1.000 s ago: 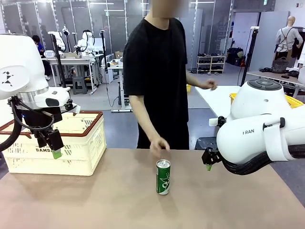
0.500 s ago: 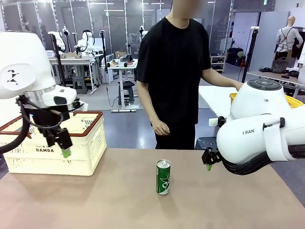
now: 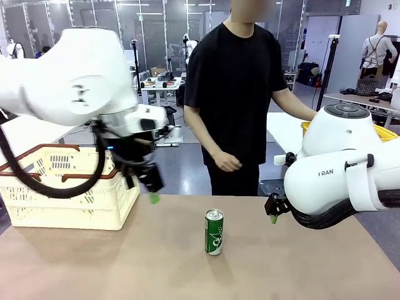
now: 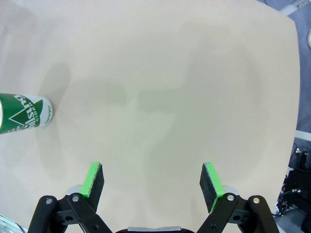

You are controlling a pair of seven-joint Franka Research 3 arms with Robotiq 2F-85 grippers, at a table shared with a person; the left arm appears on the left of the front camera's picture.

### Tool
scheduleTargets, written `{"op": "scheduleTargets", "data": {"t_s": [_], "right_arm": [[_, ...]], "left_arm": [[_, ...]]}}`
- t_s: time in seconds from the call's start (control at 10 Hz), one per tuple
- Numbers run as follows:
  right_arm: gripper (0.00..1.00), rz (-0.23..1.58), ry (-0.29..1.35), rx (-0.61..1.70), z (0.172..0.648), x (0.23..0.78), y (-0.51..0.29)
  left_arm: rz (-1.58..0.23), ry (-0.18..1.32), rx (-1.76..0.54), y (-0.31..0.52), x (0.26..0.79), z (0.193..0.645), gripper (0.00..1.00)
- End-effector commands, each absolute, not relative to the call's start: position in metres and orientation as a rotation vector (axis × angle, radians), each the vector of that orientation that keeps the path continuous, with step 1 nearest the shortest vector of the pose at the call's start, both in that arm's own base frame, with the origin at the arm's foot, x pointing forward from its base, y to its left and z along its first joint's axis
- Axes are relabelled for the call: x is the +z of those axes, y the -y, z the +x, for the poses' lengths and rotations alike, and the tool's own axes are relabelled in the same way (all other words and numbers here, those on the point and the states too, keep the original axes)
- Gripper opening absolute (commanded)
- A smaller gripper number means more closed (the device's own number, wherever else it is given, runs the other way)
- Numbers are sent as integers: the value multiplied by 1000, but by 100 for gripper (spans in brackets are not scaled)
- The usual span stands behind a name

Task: Place the drinks into the Shopping basket.
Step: Pick up one drink and place it into the Shopping basket.

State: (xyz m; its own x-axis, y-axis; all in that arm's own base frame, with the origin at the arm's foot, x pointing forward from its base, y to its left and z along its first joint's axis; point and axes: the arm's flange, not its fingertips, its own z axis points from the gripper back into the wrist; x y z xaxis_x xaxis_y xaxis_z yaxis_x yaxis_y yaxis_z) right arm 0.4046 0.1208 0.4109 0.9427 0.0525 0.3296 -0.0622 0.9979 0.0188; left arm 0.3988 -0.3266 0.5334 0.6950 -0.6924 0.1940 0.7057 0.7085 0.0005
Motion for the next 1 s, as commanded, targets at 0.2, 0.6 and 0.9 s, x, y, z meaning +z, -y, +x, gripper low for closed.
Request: {"op": "scheduleTargets", "data": {"t_s": [0.2,0.6,0.9], "right_arm": [[100,23,342,65,404,409,-119],[100,23,342,65,404,409,-119],[100,23,342,65,404,409,-119]], "left_arm": [[-107,218,-768,410,521,458,100],[-82,170,-803,458,503,469,100],[-80,154,-796,464,498,469,100]]}}
